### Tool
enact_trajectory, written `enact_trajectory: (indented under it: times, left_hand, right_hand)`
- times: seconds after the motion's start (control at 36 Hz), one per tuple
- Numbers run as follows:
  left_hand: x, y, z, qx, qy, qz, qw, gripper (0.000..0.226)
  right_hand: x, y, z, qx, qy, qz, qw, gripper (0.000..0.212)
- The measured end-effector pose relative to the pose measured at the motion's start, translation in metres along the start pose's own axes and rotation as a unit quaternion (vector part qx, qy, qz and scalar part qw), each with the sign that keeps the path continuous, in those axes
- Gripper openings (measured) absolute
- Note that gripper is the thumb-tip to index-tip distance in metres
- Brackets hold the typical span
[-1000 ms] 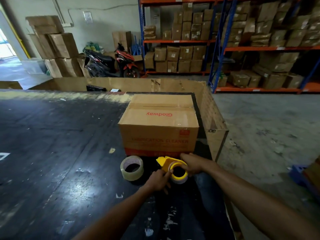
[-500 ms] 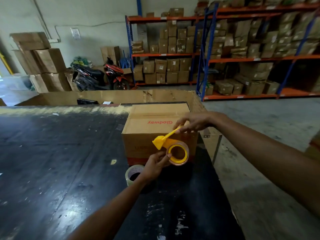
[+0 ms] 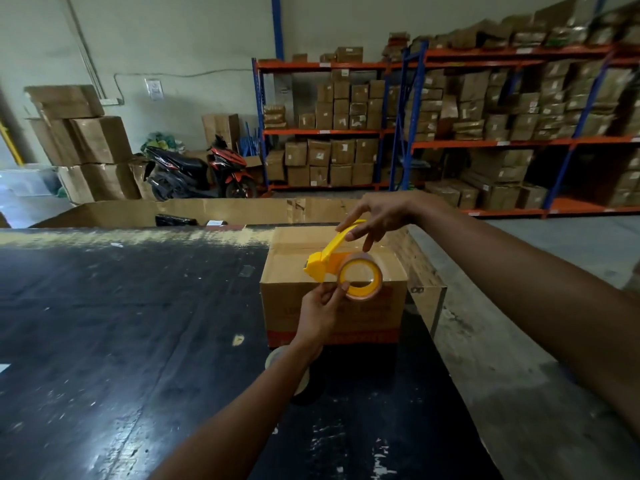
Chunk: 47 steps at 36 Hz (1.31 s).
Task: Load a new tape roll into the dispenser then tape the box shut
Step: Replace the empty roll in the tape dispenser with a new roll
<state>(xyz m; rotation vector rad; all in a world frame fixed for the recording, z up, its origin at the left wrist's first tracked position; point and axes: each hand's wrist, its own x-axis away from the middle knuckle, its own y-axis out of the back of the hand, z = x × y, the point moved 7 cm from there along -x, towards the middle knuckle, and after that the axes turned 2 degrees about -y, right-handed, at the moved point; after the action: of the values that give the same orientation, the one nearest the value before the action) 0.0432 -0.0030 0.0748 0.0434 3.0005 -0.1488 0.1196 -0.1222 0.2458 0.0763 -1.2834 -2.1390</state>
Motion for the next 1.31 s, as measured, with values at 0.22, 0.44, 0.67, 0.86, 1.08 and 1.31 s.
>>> enact_trajectory:
  times: [0.22, 0.44, 0.67, 0.86, 1.08, 1.31]
  left_hand:
    - [-0.006, -0.004, -0.020, 0.006, -0.004, 0.018, 1.000, 0.037]
    - [-0.003, -0.013, -0.019, 0.006, -0.017, 0.068, 0.997, 0.054]
    - [0.009, -0.018, 0.057, -0.023, 0.119, 0.107, 0.987, 0.054]
    - [0.007, -0.019, 0.138, -0.160, 0.243, 0.054, 0.955, 0.044]
    - [-0.002, -0.018, 0.162, -0.323, 0.247, 0.029, 0.913, 0.062]
    - [-0.007, -0.015, 0.177, -0.381, 0.258, 0.045, 0.887, 0.064]
  right_hand:
    - [0.006, 0.015, 0.004, 0.013, -0.013, -0.029, 0.999, 0.048]
    - [0.005, 0.037, 0.001, 0.044, -0.021, -0.063, 0.997, 0.046]
    - [0.012, 0.051, -0.005, 0.024, -0.034, -0.073, 0.996, 0.043]
    - [0.008, 0.056, -0.009, 0.039, -0.019, -0.076, 0.996, 0.045]
    - [-0.001, 0.063, -0.008, 0.078, 0.008, -0.080, 0.994, 0.044]
    - [-0.009, 0.065, -0.007, 0.129, 0.032, -0.085, 0.987, 0.042]
